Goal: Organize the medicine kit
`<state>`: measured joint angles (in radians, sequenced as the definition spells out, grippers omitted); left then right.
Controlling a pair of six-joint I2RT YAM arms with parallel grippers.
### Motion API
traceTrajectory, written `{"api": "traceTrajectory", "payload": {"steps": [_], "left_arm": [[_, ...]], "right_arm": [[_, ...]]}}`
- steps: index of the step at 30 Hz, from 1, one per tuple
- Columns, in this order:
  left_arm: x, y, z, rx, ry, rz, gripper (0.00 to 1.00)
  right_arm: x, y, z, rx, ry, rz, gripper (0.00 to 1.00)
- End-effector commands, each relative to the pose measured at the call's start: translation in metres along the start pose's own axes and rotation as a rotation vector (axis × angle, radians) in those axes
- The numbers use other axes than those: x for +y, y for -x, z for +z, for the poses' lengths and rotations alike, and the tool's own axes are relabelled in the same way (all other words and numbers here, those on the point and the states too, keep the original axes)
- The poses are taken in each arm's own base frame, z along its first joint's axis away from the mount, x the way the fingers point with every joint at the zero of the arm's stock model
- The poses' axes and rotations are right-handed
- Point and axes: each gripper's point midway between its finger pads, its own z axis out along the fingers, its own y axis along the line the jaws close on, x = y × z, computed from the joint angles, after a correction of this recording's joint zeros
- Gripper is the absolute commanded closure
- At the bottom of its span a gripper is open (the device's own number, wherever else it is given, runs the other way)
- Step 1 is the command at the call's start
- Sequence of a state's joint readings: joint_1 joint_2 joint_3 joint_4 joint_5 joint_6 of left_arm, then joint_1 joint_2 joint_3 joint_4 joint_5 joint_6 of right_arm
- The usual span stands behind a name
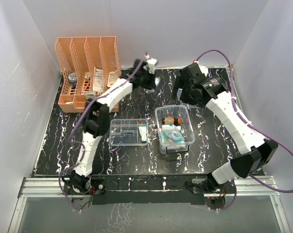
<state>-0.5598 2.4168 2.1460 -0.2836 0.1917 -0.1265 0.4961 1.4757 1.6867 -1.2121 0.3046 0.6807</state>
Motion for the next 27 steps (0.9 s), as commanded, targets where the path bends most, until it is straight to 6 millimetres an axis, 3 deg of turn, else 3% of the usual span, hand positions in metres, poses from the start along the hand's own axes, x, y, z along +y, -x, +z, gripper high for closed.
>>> {"api": "traceTrajectory", "payload": {"steps": [1,4,7,11,14,20,23,27], "left_arm": [[0.012,0.067,-0.118,-0.113,-0.052,0.193,0.87],[0.006,0.038,-0.170,-0.045,-0.154,0.343,0.88],[0.004,-0.007,-0.216,0.040,-0.220,0.500,0.88],[0.001,-0.056,-0.264,0.088,-0.288,0.633,0.88],[-0.008,-0.084,-0.289,0.107,-0.340,0.684,0.86],[-0.012,-0.136,-0.298,0.165,-0.409,0.766,0.83],[-0.004,-0.161,-0.287,0.195,-0.411,0.803,0.82],[0.000,-0.177,-0.272,0.212,-0.397,0.810,0.82]], "right_arm": [[0.010,0.023,0.001,-0.083,0.039,0.015,0.02],[0.015,0.027,0.007,-0.085,0.048,0.005,0.02],[0.020,0.031,0.011,-0.087,0.056,-0.006,0.02],[0.021,0.030,0.015,-0.085,0.063,-0.009,0.02],[0.021,0.028,0.016,-0.081,0.068,-0.008,0.02],[0.022,0.027,0.018,-0.074,0.071,-0.014,0.02],[0.022,0.027,0.017,-0.077,0.072,-0.012,0.02],[0.019,0.028,0.012,-0.080,0.068,-0.007,0.02]]}}
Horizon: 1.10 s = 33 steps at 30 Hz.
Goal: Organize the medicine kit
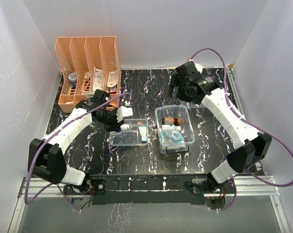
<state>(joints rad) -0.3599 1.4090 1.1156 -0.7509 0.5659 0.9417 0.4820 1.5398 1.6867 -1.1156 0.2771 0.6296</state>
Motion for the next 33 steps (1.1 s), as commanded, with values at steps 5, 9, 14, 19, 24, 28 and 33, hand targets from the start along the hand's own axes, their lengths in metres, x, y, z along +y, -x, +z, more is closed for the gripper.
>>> {"api": "traceTrajectory", "payload": {"steps": [5,9,14,19,24,28,33], "left_arm": [[0.000,-0.007,0.027,-0.012,0.013,0.111,0.83],[-0.001,-0.010,0.040,0.002,-0.006,0.107,0.83],[-0.009,-0.015,0.049,0.021,-0.045,0.093,0.84],[-0.022,-0.025,0.050,0.037,-0.070,0.110,0.83],[-0.024,-0.035,0.055,0.057,-0.068,0.102,0.84],[-0.017,-0.037,0.060,0.071,-0.050,0.084,0.85],[-0.014,-0.042,0.063,0.091,-0.041,0.074,0.76]], "right_arm": [[-0.003,0.016,-0.018,-0.078,0.018,0.030,0.02],[-0.007,0.016,-0.023,-0.082,0.010,0.041,0.02],[-0.012,0.015,-0.028,-0.087,-0.003,0.049,0.02],[-0.018,0.014,-0.034,-0.097,-0.018,0.058,0.02],[-0.019,0.013,-0.033,-0.094,-0.019,0.061,0.02],[-0.017,0.013,-0.032,-0.091,-0.013,0.058,0.02],[-0.016,0.013,-0.032,-0.089,-0.010,0.053,0.02]]}}
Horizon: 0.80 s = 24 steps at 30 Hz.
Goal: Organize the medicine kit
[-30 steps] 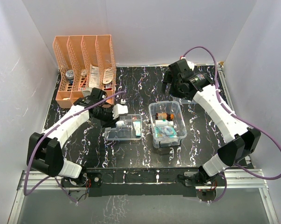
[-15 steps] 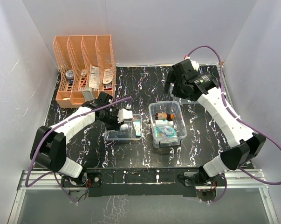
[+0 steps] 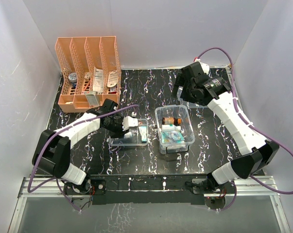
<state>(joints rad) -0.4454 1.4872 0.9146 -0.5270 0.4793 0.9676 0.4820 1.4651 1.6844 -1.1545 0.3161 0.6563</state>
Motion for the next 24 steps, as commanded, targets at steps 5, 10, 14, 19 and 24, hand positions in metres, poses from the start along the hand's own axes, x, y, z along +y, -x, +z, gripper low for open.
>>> {"api": "traceTrajectory", "payload": {"steps": [5,10,14,19,24], "left_arm": [[-0.004,-0.001,0.001,0.001,-0.016,-0.001,0.70],[-0.007,0.000,-0.001,0.003,-0.024,0.000,0.59],[-0.009,0.001,-0.005,-0.002,-0.021,0.015,0.55],[-0.003,0.007,-0.010,-0.015,0.016,-0.016,0.48],[0.065,0.039,-0.035,-0.064,0.275,-0.220,0.43]], "right_arm": [[-0.003,0.009,-0.006,-0.040,0.000,0.015,0.02],[-0.002,0.008,-0.005,-0.040,0.004,0.018,0.02],[-0.001,0.007,-0.004,-0.035,0.007,0.020,0.02],[-0.001,0.006,-0.002,-0.030,0.010,0.015,0.02],[-0.002,0.005,-0.002,-0.029,0.008,0.014,0.02]]}}
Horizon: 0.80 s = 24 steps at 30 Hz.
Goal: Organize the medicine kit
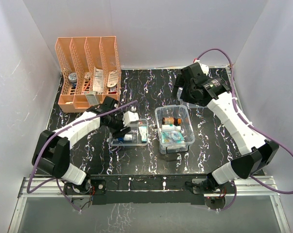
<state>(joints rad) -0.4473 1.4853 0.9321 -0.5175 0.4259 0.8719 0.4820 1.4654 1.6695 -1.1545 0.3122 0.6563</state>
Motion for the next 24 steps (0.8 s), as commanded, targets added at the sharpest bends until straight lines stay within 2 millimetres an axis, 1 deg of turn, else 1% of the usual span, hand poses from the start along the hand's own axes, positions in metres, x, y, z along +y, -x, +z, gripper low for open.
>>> {"api": "traceTrajectory", "payload": {"steps": [1,3,5,8,10,14,17,21,22,24], "left_arm": [[0.068,0.049,-0.033,-0.102,0.250,-0.216,0.42],[0.088,0.057,-0.040,-0.110,0.299,-0.345,0.41],[0.099,0.065,-0.046,-0.125,0.331,-0.441,0.40],[0.104,0.073,-0.049,-0.132,0.338,-0.537,0.39],[0.103,0.072,-0.051,-0.114,0.339,-0.607,0.40],[0.091,0.058,-0.051,-0.026,0.333,-0.790,0.41],[0.078,0.052,-0.053,0.013,0.330,-0.942,0.38],[0.058,0.040,-0.045,0.081,0.321,-1.167,0.40],[0.053,0.037,-0.043,0.096,0.314,-1.205,0.41],[0.046,0.034,-0.037,0.111,0.299,-1.228,0.42]], "right_arm": [[0.000,0.009,-0.005,-0.042,0.017,0.019,0.02],[0.001,0.007,-0.003,-0.038,0.021,0.020,0.02],[0.002,0.006,-0.001,-0.034,0.025,0.019,0.02],[0.003,0.006,-0.001,-0.031,0.024,0.018,0.02],[0.000,0.005,-0.002,-0.032,0.019,0.018,0.02],[-0.003,0.003,-0.004,-0.031,0.011,0.024,0.02],[-0.005,-0.001,-0.005,-0.025,0.010,0.032,0.02],[-0.008,-0.002,-0.007,-0.023,0.002,0.044,0.02],[-0.009,-0.003,-0.008,-0.023,-0.001,0.046,0.02],[-0.011,-0.004,-0.008,-0.019,-0.008,0.049,0.02]]}}
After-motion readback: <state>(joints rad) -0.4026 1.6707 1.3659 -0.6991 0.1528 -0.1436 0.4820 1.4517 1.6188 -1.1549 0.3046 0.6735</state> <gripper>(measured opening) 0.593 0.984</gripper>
